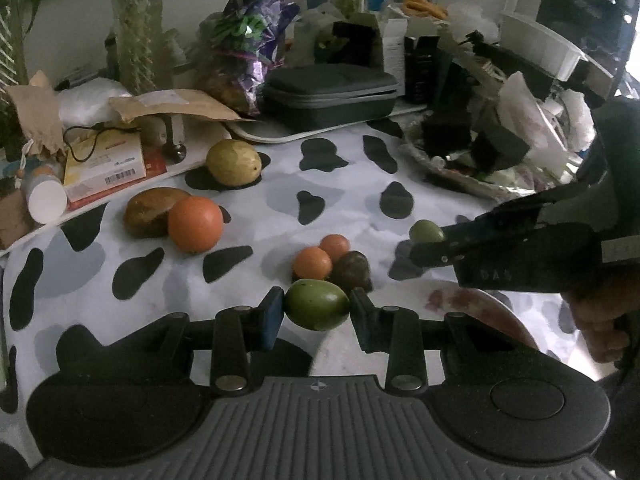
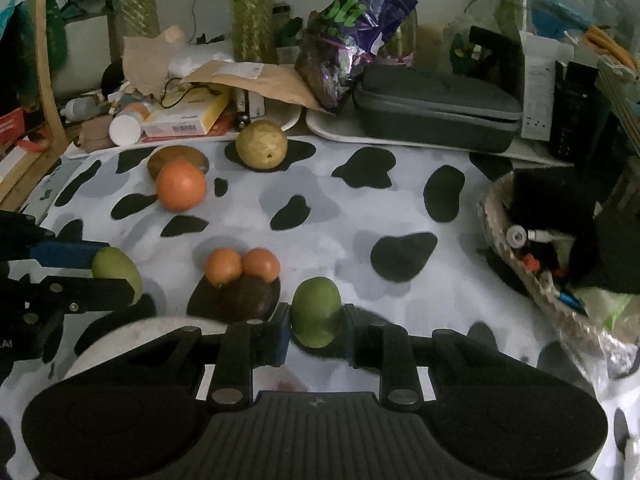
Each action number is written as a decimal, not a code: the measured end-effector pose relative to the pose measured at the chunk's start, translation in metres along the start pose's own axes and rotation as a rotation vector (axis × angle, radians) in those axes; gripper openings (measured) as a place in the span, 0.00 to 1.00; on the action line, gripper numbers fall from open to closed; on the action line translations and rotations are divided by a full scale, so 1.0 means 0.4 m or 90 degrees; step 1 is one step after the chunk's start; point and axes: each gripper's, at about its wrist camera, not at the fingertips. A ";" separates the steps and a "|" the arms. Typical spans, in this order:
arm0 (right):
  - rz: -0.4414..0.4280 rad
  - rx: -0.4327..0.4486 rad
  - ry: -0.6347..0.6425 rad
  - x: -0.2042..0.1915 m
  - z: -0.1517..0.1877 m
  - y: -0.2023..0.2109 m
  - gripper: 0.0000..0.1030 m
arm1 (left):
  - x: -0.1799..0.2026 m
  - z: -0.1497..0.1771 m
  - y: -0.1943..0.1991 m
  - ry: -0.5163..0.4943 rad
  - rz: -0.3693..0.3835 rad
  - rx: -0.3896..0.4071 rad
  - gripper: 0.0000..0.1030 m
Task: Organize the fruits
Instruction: 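Carry the green fruit over the plate and open the left tool while the right tool does the same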
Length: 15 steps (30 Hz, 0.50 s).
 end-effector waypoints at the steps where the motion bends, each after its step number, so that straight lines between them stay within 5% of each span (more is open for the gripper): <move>1: -0.002 -0.002 0.000 -0.002 0.008 0.005 0.27 | 0.005 0.005 0.003 0.000 0.001 0.000 0.34; 15: -0.024 -0.022 -0.008 -0.033 0.109 0.053 0.27 | 0.070 0.073 0.023 -0.001 0.014 -0.012 0.34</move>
Point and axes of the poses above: each gripper's, at about its wrist camera, not at the fingertips, and y roughly against the way its jaws point, x to its right, z to its underside, and after that the axes turned 15 degrees about -x, right-handed
